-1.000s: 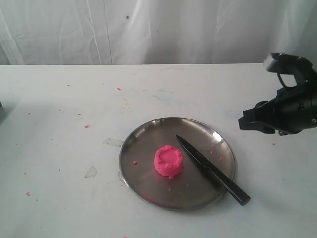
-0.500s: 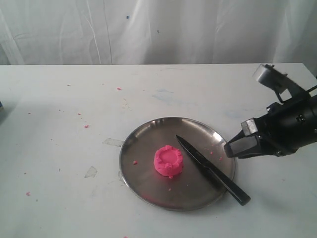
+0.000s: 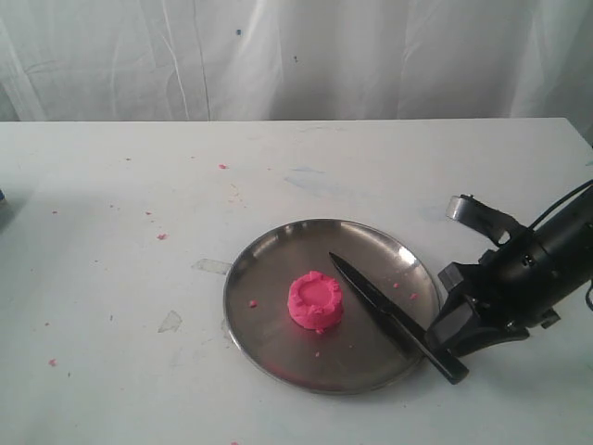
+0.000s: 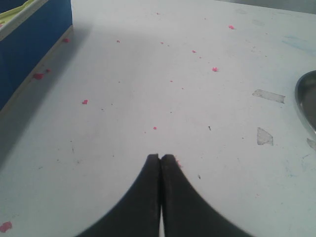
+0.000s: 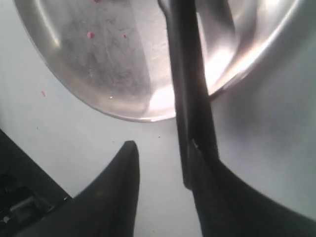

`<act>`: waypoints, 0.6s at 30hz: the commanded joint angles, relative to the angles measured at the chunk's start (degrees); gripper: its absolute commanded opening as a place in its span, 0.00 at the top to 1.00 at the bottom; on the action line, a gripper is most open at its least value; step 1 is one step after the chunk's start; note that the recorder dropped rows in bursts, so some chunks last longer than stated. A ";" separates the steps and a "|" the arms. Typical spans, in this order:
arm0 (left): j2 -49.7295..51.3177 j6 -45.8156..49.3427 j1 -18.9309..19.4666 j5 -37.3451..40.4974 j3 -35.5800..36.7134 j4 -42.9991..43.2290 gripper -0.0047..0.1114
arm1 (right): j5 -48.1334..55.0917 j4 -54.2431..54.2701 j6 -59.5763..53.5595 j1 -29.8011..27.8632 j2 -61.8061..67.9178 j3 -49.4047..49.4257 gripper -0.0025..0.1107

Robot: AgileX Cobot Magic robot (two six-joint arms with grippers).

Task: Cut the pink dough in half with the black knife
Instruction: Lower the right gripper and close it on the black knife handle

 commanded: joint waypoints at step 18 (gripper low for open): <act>-0.16 -0.04 -0.29 0.10 0.00 -0.18 0.96 | -3.49 -1.09 -0.93 -0.18 3.94 -0.22 0.62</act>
